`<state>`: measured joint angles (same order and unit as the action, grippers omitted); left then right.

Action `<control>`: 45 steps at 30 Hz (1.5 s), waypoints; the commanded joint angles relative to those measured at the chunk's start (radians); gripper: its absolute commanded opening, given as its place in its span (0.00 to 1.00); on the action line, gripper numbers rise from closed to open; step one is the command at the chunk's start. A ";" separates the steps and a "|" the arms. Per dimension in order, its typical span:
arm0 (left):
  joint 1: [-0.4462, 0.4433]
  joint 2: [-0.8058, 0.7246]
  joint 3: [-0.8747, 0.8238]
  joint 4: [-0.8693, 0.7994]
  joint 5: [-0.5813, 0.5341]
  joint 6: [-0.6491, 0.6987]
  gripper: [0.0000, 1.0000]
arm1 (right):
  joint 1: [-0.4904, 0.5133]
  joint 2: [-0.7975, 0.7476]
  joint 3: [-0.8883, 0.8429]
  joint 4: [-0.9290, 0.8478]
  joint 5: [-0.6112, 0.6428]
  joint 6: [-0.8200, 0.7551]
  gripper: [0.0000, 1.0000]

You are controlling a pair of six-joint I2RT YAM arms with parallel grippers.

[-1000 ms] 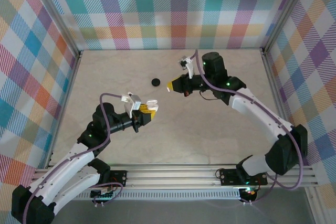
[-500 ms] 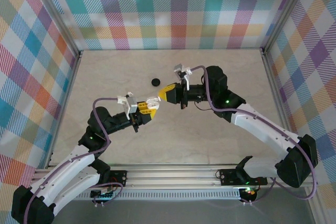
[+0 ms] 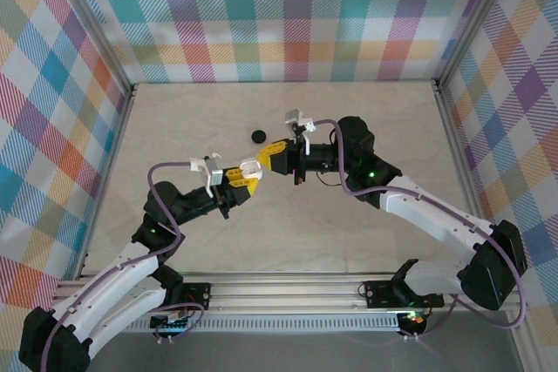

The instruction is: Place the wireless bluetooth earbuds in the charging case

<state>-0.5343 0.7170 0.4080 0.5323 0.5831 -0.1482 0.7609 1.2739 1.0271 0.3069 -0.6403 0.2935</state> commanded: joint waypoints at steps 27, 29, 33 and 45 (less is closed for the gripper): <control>0.000 -0.021 0.031 0.103 -0.051 -0.088 0.00 | 0.008 0.056 -0.035 0.129 -0.034 0.036 0.00; 0.000 -0.018 0.034 0.107 -0.049 -0.092 0.00 | 0.008 0.058 -0.039 0.147 -0.039 0.054 0.00; 0.000 -0.006 0.036 0.116 -0.049 -0.094 0.00 | 0.008 0.063 -0.048 0.189 -0.039 0.094 0.00; -0.001 0.018 0.034 0.143 -0.043 -0.114 0.00 | 0.030 0.096 -0.047 0.241 -0.038 0.139 0.00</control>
<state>-0.5346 0.7387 0.4088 0.6052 0.5419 -0.2478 0.7750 1.3540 0.9852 0.5076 -0.6514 0.4114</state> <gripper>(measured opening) 0.190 0.056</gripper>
